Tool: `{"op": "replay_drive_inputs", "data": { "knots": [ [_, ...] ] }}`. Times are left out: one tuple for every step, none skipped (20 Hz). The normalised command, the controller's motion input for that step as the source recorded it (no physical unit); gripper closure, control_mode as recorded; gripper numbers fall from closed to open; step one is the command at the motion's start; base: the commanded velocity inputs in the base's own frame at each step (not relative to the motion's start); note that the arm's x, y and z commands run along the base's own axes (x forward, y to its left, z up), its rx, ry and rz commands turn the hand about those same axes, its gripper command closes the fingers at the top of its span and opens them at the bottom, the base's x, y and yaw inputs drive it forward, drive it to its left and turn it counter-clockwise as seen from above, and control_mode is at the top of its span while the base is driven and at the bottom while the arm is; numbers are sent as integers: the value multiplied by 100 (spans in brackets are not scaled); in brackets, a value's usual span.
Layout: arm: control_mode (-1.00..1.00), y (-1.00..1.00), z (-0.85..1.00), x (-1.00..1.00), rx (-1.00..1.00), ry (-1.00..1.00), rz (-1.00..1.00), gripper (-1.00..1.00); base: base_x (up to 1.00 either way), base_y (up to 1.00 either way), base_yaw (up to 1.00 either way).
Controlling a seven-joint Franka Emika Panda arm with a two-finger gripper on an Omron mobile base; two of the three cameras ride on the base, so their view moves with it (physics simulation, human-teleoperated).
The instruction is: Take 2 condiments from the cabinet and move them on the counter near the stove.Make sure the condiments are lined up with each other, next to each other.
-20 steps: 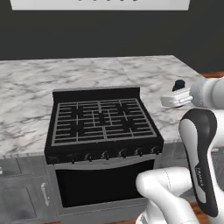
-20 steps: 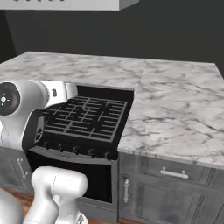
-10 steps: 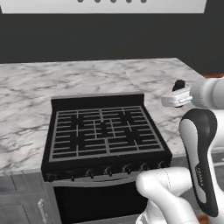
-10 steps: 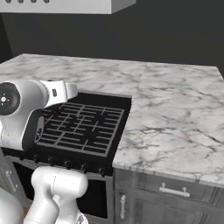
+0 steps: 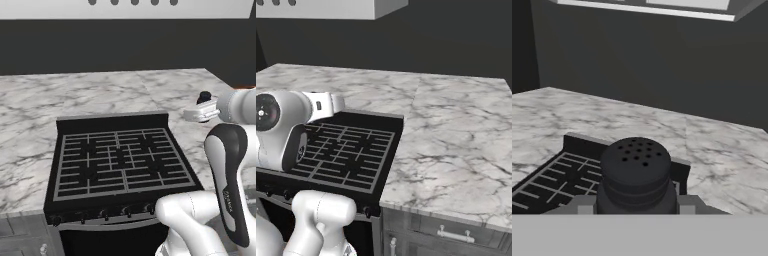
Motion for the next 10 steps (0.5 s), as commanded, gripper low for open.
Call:
{"op": "replay_drive_inputs", "data": {
  "knots": [
    [100, 0, 0, 0, 0, 0, 0, 100, 49, 0, 0],
    [100, 0, 0, 0, 0, 0, 0, 100, 47, 0, 0],
    [100, 0, 0, 0, 0, 0, 0, 100, 41, 0, 0],
    [100, 0, 0, 0, 0, 0, 0, 100, 31, 0, 0],
    [100, 0, 0, 0, 0, 0, 0, 100, 20, 0, 0],
    [100, 0, 0, 0, 0, 0, 0, 100, 13, 0, 0],
    [100, 0, 0, 0, 0, 0, 0, 100, 11, 0, 0],
    [100, 0, 0, 0, 0, 0, 0, 100, 0, 0, 0],
    [100, 0, 0, 0, 0, 0, 0, 100, 0, 3, 0],
    [100, 0, 0, 0, 0, 0, 0, 100, 0, 0, 0]
  ]
}}
